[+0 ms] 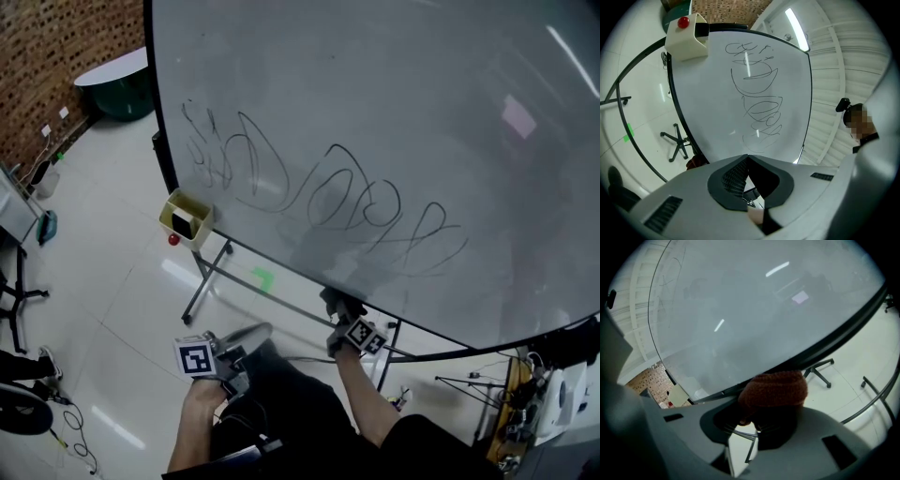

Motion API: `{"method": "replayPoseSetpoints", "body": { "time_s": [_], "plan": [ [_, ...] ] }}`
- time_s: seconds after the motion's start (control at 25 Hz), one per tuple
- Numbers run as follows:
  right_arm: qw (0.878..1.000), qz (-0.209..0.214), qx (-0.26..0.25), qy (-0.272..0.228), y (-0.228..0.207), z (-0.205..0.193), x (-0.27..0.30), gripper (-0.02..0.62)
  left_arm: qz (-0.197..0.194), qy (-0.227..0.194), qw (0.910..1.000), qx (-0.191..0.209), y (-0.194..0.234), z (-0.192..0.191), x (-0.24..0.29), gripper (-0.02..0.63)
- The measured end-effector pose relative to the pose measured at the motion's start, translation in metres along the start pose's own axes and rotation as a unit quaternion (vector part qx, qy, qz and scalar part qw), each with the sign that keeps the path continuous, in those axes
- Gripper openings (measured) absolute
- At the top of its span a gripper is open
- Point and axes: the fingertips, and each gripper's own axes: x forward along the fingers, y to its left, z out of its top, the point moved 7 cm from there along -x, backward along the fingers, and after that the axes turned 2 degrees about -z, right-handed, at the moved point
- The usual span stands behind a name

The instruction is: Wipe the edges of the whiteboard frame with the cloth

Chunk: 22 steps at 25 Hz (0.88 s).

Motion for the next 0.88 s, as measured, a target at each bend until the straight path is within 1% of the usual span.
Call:
{"method": "replayPoseSetpoints", "body": {
  "time_s": [0.08,0.24,0.4,0.48,0.6,0.68,0.8,0.88],
  "plan": [
    [1.0,-0.001,-0.005,0.003,0.008,-0.003,0.006,0.097,0.005,-0.004,1.0,0.003,0.002,0.006,-0.006,-0.003],
    [1.0,0.011,0.005,-0.001,0.027,-0.013,0.019,0.097,0.009,-0.009,0.9999,0.01,0.007,0.023,-0.017,-0.003],
    [1.0,0.006,0.003,-0.009,0.04,-0.022,0.031,0.097,0.009,-0.004,1.0,0.002,0.02,0.043,-0.023,-0.003],
    [1.0,-0.001,-0.008,-0.014,0.048,-0.024,0.034,0.097,0.009,0.008,0.9999,0.001,0.026,0.052,-0.022,-0.004],
    [1.0,0.001,-0.006,-0.021,0.061,-0.028,0.045,0.097,0.003,0.026,0.9997,-0.003,0.035,0.069,-0.022,-0.003],
    [1.0,-0.001,-0.001,-0.023,0.072,-0.032,0.053,0.097,-0.002,0.035,0.9992,-0.018,0.045,0.079,-0.027,-0.003],
    [1.0,-0.01,-0.009,-0.025,0.085,-0.042,0.065,0.097,-0.01,0.063,0.9971,-0.043,0.058,0.095,-0.034,-0.003],
    [0.999,-0.017,-0.016,-0.024,0.095,-0.047,0.074,0.097,-0.01,0.08,0.9956,-0.048,0.063,0.105,-0.04,-0.003]
  ]
}}
